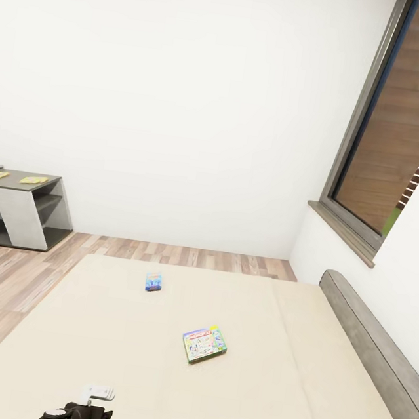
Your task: Put all the toys in the child's room - the three board games (two on the bed and one on the table), the two jigsaw puzzles on the table, and the tennis ball on the table - inside the toy box on the table in the child's room.
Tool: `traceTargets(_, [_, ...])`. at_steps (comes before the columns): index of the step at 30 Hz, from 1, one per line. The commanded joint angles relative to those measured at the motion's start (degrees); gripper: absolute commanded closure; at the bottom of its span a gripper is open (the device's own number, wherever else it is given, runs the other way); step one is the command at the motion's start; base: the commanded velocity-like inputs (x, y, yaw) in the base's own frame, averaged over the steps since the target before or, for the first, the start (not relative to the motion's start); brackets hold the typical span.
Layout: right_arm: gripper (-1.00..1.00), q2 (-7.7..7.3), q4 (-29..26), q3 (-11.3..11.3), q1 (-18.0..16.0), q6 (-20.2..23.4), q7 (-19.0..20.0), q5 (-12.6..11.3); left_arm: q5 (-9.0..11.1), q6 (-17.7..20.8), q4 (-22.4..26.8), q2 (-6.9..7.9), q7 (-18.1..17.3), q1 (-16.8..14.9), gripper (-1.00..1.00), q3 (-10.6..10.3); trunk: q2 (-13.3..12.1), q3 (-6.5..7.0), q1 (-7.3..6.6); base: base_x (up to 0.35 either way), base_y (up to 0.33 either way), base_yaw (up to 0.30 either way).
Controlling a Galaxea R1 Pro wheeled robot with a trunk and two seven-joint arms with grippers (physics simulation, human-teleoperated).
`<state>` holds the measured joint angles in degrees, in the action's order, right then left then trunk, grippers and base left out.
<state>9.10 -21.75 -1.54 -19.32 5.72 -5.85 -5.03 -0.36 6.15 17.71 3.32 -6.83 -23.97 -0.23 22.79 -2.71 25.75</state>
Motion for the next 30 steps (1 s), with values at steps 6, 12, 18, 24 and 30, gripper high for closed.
traceTargets(6, [-1.0, 0.11, -0.23, -0.11, -0.04, 1.04, -0.86, -0.39, 0.23, 0.48, 0.35, 0.16, -0.69, -0.02, -1.0, 0.06, 0.13, -0.13, 0.04, 0.0, 0.0, 0.0])
traceTargets(12, [-1.0, 0.21, -2.97, -0.3, -1.69, 8.05, -1.46, -0.83, 0.59, 3.62, 1.28, 0.72, -2.49, -0.13, -1.0, 0.67, 0.13, -0.13, 0.04, 0.0, 0.0, 0.0])
traceTargets(18, [-1.0, 0.29, -13.33, -0.66, -4.73, 19.34, -3.15, -1.29, 0.69, 24.03, 15.5, 3.71, -9.13, -2.18, -1.0, 0.9, 0.13, -0.13, 0.04, 0.0, 0.0, 0.0])
traceTargets(24, [-1.0, 0.89, -18.0, -0.74, -11.19, 23.22, -11.06, -1.41, 0.57, 34.69, 28.24, 6.37, -16.93, -2.92, -1.0, 1.72, 0.13, -0.13, 0.04, 0.0, 0.0, 0.0])
traceTargets(30, [-1.0, 0.89, -19.1, -0.75, -16.05, 30.0, -17.06, -1.43, 0.47, 40.19, 34.87, 6.87, -18.57, -4.18, -1.0, 3.96, 0.13, -0.13, 0.04, 0.0, 0.0, 0.0])
